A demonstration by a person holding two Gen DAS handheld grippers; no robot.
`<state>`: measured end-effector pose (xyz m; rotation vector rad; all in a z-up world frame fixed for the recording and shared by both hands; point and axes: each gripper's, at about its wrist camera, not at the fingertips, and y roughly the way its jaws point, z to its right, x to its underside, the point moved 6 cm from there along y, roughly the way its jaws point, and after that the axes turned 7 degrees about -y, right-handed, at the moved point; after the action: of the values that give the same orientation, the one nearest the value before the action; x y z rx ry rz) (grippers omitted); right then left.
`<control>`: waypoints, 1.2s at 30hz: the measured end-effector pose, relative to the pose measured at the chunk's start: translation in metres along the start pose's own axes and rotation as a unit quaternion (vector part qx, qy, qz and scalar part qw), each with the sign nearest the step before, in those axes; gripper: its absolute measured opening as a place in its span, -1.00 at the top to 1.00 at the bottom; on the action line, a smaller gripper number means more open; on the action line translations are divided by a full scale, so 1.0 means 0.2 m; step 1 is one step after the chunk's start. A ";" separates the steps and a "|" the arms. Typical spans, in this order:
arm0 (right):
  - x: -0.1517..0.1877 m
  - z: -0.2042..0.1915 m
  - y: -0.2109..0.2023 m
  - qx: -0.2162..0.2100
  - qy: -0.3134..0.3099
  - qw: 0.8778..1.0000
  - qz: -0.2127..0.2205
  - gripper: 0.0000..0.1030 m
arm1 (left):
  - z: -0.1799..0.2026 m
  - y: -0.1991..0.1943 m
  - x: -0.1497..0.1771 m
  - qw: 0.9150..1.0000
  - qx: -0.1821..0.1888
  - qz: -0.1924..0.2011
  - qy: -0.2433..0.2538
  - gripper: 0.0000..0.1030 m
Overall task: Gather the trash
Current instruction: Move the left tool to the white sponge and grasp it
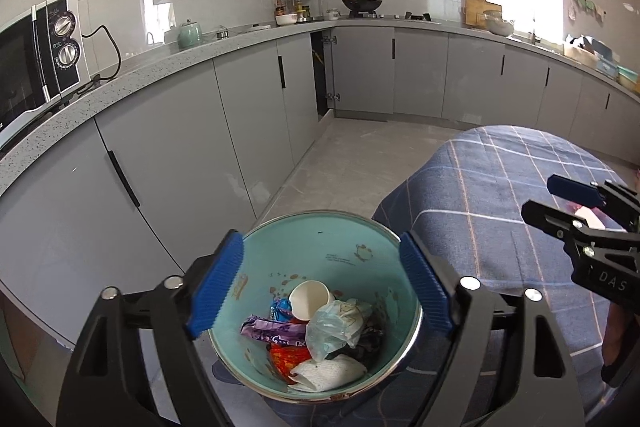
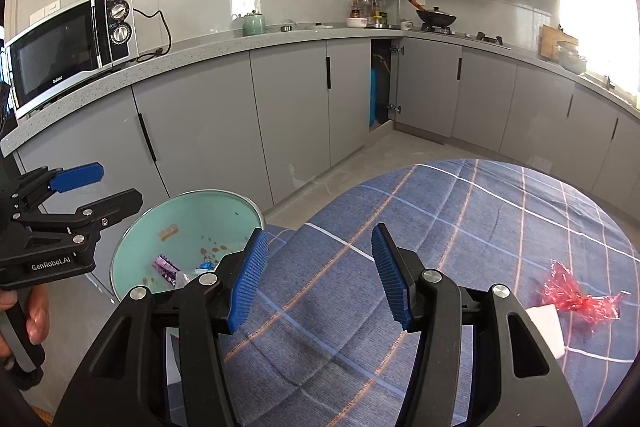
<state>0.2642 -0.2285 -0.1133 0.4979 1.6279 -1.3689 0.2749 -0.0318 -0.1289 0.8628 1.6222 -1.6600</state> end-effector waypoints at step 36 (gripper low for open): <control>0.61 1.28 -0.54 0.221 0.154 0.962 -0.042 -0.17 | 1.37 0.12 0.16 0.978 0.155 -0.052 0.129 -0.69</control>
<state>0.2175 -0.5270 -0.1441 0.9526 1.5948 -1.8024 0.2726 -0.3071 -0.1653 1.2097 1.6217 -1.9770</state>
